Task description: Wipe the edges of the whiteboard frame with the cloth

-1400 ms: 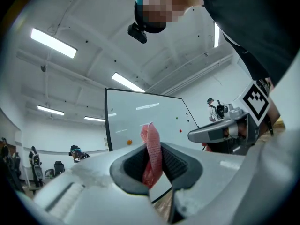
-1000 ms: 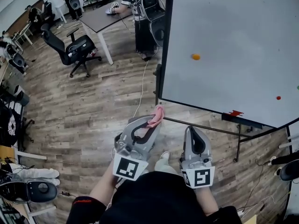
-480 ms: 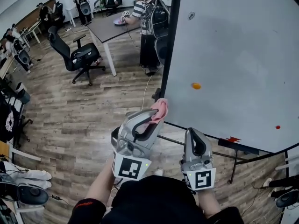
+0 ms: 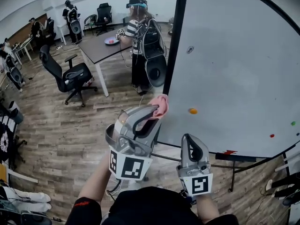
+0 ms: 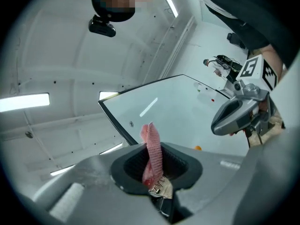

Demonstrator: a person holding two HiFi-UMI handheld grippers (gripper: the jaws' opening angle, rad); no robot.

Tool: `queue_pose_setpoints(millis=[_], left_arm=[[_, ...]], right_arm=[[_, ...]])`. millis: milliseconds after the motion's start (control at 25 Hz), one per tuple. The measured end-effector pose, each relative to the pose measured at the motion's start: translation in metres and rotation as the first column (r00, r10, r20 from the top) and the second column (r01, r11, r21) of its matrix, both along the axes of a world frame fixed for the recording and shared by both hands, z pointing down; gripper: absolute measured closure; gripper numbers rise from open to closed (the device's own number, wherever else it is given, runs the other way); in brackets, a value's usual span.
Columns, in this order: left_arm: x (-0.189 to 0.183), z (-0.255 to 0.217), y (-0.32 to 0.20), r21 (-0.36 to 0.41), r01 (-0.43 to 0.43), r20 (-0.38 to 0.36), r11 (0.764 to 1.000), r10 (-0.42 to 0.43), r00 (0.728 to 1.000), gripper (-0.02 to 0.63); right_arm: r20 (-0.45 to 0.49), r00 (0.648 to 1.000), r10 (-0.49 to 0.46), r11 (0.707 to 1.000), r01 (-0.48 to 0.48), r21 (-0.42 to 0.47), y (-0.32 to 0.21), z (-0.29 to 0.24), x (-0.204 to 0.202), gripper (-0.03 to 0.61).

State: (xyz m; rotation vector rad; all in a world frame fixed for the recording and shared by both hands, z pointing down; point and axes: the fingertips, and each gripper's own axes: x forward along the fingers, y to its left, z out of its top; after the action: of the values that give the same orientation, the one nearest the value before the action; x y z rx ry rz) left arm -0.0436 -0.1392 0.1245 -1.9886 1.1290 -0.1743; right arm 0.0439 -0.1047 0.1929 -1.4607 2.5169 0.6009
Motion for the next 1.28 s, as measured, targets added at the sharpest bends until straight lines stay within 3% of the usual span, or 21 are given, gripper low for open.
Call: queue_pose_setpoints(millis=[280, 520, 840, 1280], left_arm=[[0.006, -0.049, -0.019, 0.127, -0.013, 0.128, 0.992, -0.004, 0.992, 0.560], [0.014, -0.093, -0.021, 0.253, -0.043, 0.212, 0.966, -0.012, 0.977, 0.560], [0.019, -0.164, -0.014, 0.416, -0.071, 0.258, 0.906, -0.043, 0.965, 0.560], [0.029, -0.242, -0.023, 0.527, -0.057, 0.280, 0.848, -0.110, 0.954, 0.559]], right_arm=[[-0.003, 0.998, 0.061, 0.997, -0.061, 0.046, -0.017, -0.019, -0.006, 0.577], [-0.034, 0.995, 0.093, 0.993, -0.090, 0.076, -0.023, -0.034, -0.006, 0.577], [-0.050, 0.991, 0.127, 0.982, -0.119, 0.145, -0.024, -0.059, -0.005, 0.577], [-0.068, 0.989, 0.128, 0.967, -0.110, 0.228, -0.031, -0.105, -0.007, 0.577]])
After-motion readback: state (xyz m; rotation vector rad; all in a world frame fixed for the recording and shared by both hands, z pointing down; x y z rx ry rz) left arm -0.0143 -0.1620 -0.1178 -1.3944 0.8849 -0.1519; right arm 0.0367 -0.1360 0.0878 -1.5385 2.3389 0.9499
